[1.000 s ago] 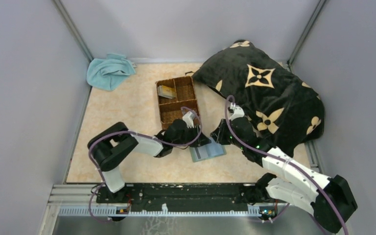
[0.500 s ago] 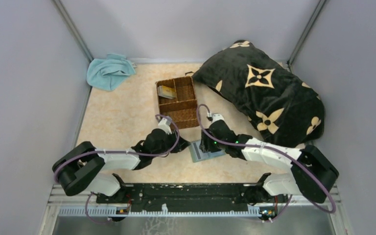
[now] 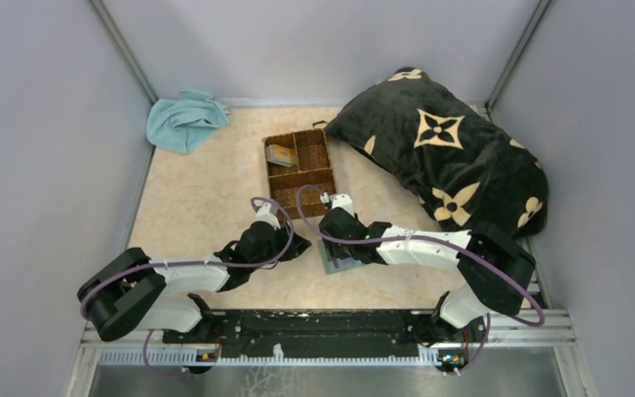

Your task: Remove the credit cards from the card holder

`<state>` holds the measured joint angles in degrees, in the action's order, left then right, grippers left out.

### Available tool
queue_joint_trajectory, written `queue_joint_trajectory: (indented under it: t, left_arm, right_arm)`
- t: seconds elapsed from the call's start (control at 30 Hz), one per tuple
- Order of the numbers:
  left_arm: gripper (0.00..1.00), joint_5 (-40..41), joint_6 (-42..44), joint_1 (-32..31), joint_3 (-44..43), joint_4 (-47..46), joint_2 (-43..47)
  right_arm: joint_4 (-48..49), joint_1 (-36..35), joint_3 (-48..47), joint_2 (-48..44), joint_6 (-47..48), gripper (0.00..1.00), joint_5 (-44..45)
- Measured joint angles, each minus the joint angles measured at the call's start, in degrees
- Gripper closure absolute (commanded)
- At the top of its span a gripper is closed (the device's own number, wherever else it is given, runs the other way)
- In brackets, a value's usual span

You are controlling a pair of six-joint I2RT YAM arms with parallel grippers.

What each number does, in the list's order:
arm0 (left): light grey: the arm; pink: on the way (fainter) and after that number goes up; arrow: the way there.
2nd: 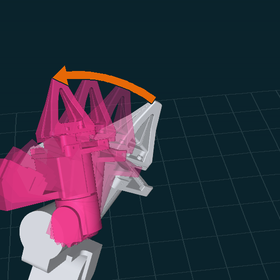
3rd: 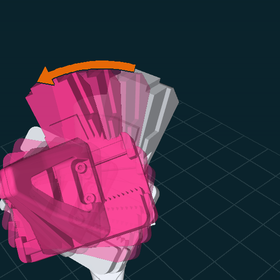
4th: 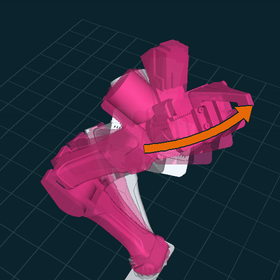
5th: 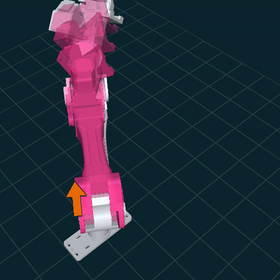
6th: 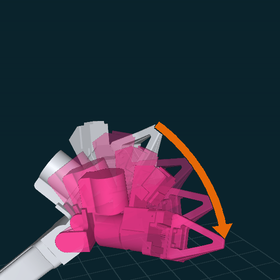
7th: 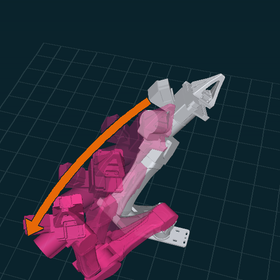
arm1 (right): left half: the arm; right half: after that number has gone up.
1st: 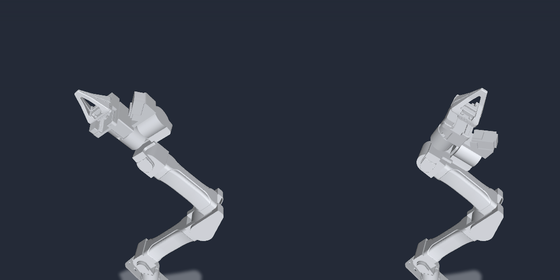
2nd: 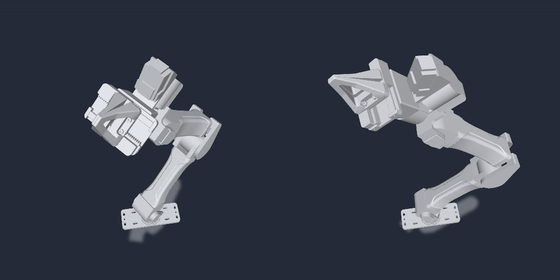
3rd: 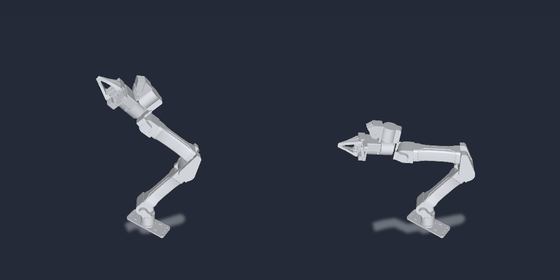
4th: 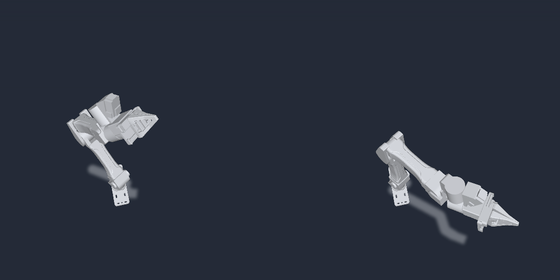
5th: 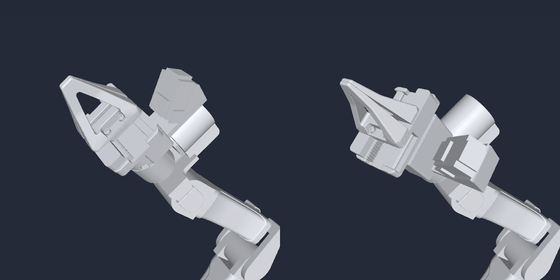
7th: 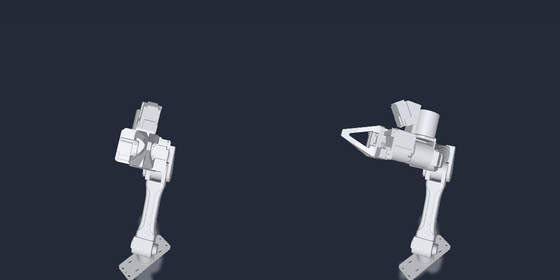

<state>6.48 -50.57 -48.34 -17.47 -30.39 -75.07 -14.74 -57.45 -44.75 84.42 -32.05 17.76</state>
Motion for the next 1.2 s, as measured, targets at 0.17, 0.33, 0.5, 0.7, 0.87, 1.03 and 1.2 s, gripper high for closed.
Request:
queue_joint_trajectory:
  t: [0.17,0.33,0.5,0.7,0.87,1.03,1.2]
  left_arm:
    - [0.71,0.5,-0.5,0.3,1.6,0.2,0.6]
    - [0.71,0.6,-0.9,0.5,2.5,0.8,0.6]
    - [0.71,0.6,-1.0,0.6,2.6,0.9,0.6]
    - [0.71,0.6,-1.1,0.9,2.6,0.9,0.6]
    - [0.71,0.4,-1.3,1.0,2.6,0.8,0.2]
    - [0.71,0.2,-1.3,1.2,2.6,0.8,-0.2]
    - [0.71,0.0,-1.3,1.2,2.6,0.7,-0.5]
  right_arm:
    - [-1.3,-0.7,-1.9,1.9,0.6,0.42,2.0]
    - [-1.7,-1.2,-3.0,3.7,1.0,0.39,2.5]
    - [-1.8,-1.3,-3.0,4.2,1.0,0.36,2.6]
    - [-1.7,-1.3,-3.0,4.5,1.0,0.34,2.5]
    - [-1.6,-1.3,-3.0,5.5,1.0,0.34,2.5]
    - [-1.3,-1.3,-3.0,6.3,1.0,0.36,2.5]
    - [-1.3,-1.4,-3.0,6.4,1.0,0.49,2.8]
